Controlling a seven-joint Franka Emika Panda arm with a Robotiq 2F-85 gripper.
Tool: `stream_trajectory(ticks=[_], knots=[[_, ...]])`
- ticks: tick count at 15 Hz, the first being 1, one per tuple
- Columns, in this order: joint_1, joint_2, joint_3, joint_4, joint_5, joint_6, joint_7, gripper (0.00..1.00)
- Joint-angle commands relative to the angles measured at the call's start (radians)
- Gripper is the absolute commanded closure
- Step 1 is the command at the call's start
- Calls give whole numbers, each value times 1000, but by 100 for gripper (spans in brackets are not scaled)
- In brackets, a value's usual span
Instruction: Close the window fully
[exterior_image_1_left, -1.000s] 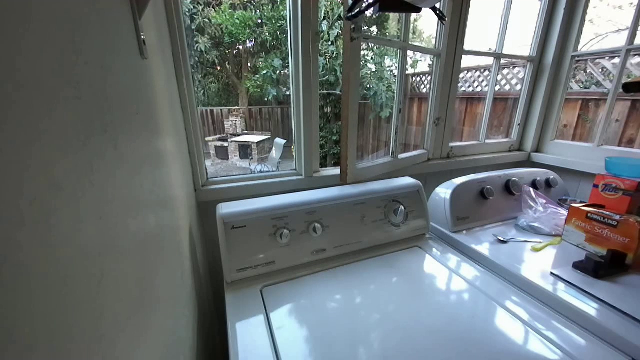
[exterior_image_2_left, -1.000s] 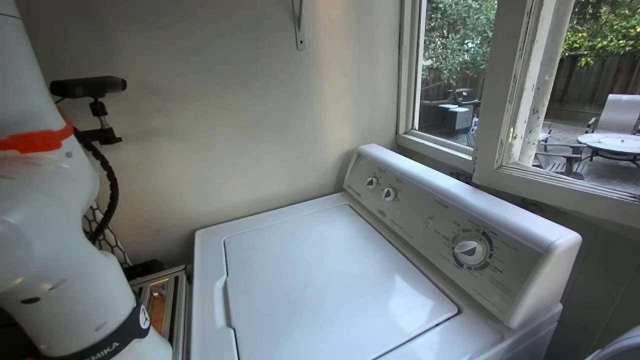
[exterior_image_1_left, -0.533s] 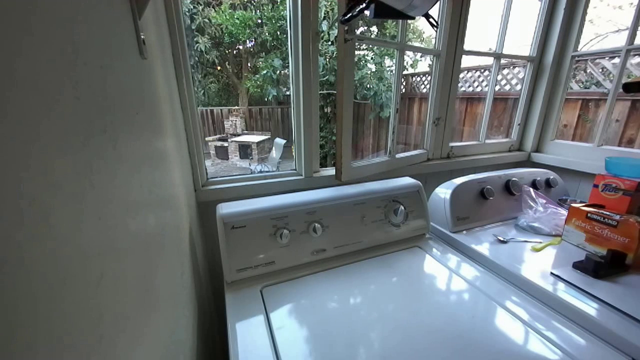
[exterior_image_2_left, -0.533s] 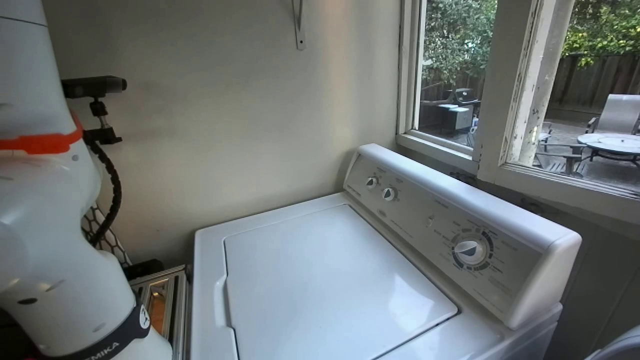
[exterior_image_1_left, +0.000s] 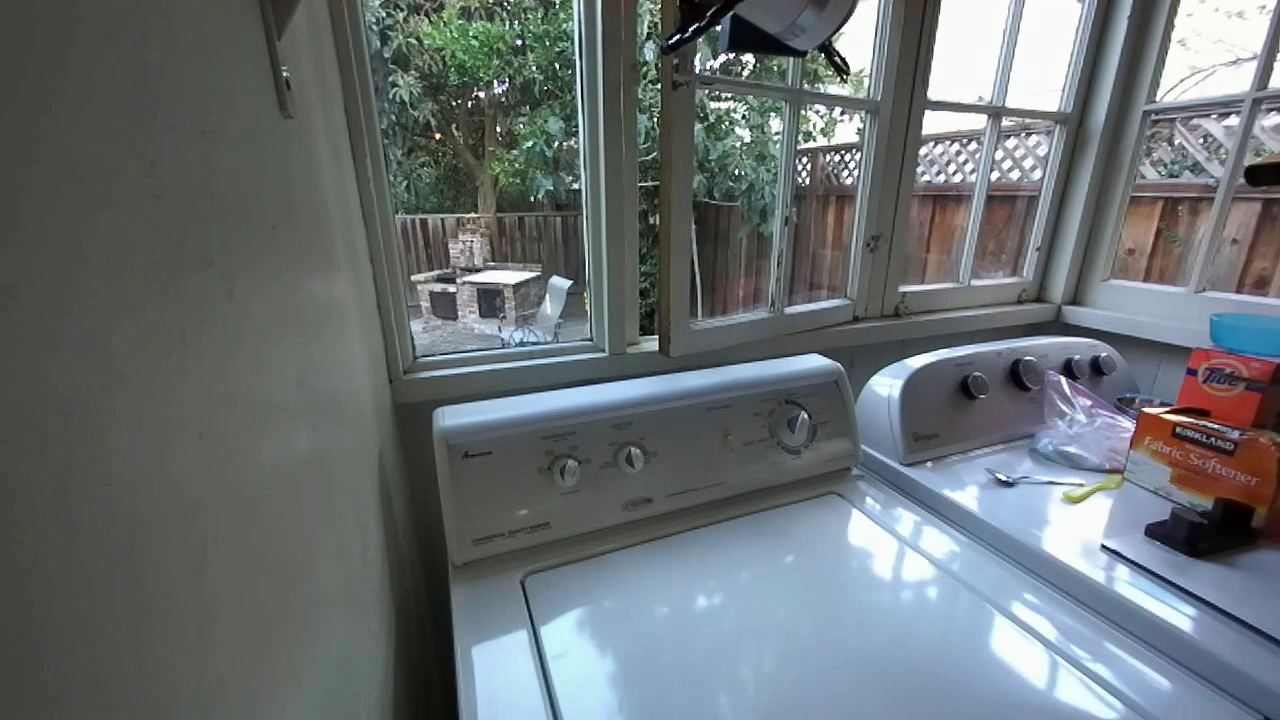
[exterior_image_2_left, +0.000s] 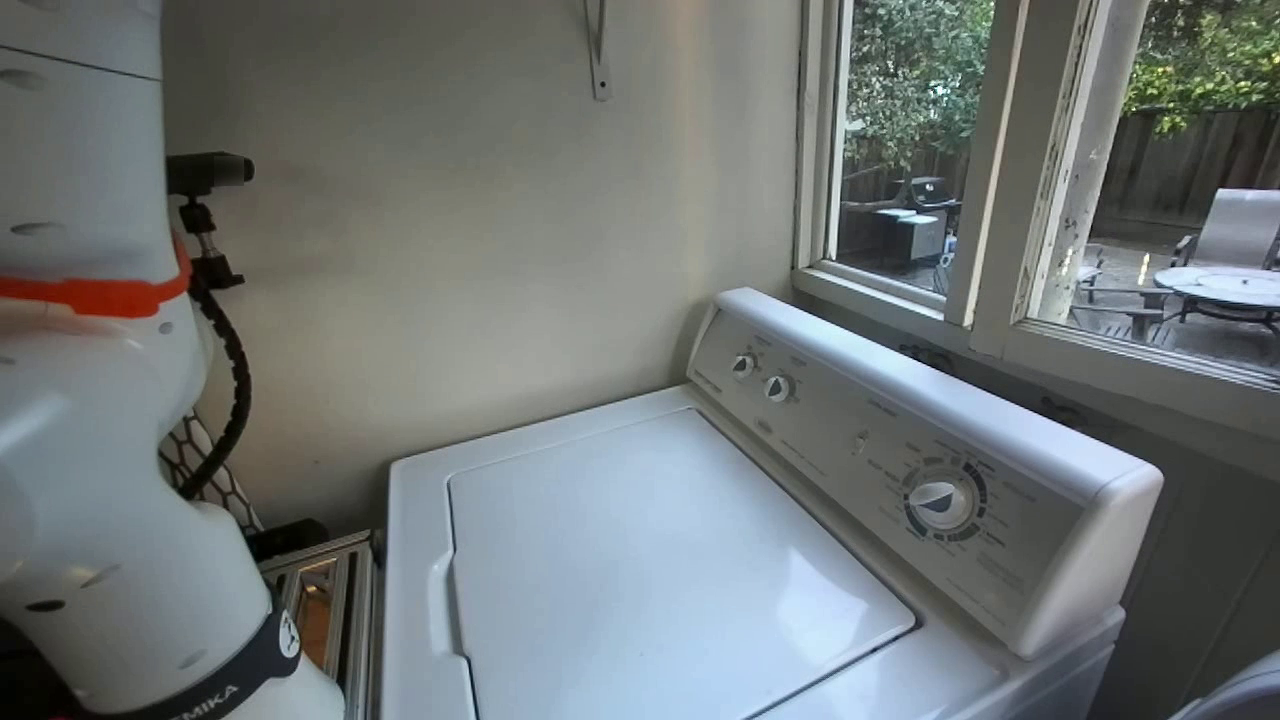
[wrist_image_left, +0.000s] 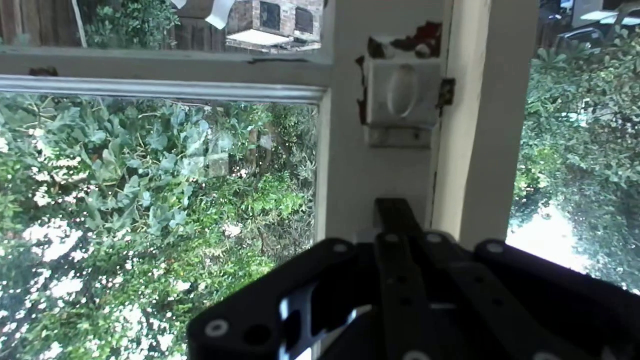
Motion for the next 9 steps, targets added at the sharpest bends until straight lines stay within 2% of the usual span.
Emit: stream_trajectory(ticks=[1, 6, 7, 9], knots=[[0, 1, -1, 0, 0, 0, 0, 99], [10, 13, -16, 10, -10, 11, 15, 100], [19, 35, -30, 36, -19, 7, 28, 100], [10, 82, -12, 98, -7, 1, 11, 100]])
